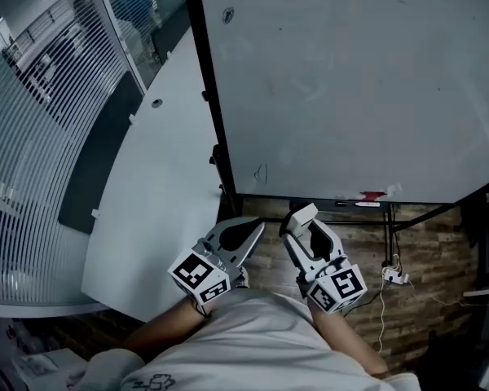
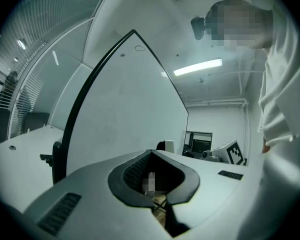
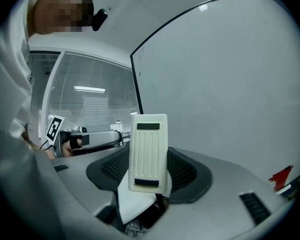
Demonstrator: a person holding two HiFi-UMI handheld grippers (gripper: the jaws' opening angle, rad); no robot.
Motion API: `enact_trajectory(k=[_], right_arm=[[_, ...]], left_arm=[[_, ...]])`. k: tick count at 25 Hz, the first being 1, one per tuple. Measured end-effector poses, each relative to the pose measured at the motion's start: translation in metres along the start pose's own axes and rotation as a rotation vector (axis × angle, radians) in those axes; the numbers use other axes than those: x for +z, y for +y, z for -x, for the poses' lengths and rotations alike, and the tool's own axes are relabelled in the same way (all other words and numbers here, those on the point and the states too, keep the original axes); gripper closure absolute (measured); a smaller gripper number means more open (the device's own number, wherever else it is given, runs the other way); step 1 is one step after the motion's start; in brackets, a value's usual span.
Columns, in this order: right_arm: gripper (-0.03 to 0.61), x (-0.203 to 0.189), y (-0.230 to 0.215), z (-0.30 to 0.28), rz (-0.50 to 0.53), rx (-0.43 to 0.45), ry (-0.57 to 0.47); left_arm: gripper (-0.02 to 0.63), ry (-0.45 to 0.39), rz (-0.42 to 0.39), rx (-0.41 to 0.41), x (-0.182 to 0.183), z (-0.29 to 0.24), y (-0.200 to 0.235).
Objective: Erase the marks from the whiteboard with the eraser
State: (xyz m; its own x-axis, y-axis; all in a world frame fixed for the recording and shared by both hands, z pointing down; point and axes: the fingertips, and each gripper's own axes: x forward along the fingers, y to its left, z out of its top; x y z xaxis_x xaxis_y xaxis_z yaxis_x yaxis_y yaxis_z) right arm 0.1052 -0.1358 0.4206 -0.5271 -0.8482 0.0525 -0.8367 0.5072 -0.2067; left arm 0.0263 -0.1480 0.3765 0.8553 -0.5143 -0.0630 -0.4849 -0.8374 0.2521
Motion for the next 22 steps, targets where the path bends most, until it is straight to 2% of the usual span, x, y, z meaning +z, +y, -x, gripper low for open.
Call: enact_trajectory(k=[4, 13, 22], right_arm=[[0.331, 0.008, 0.009, -0.034, 0.026, -0.007, -0.013], [0.331, 0.012, 0.010, -0.085, 0.016, -0.007, 0.016], [0.331, -0.007, -0.021, -0.133, -0.103, 0.002, 0.070]], left_arm=[[0.607, -0.010, -0.026, -0.034, 0.013, 0.005, 0.022], [0.607, -0.027, -0.010, -0.046, 0.018, 0.003, 0.064], [0.607, -0.025, -0.015, 0.007, 0.025, -0.003, 0.092]])
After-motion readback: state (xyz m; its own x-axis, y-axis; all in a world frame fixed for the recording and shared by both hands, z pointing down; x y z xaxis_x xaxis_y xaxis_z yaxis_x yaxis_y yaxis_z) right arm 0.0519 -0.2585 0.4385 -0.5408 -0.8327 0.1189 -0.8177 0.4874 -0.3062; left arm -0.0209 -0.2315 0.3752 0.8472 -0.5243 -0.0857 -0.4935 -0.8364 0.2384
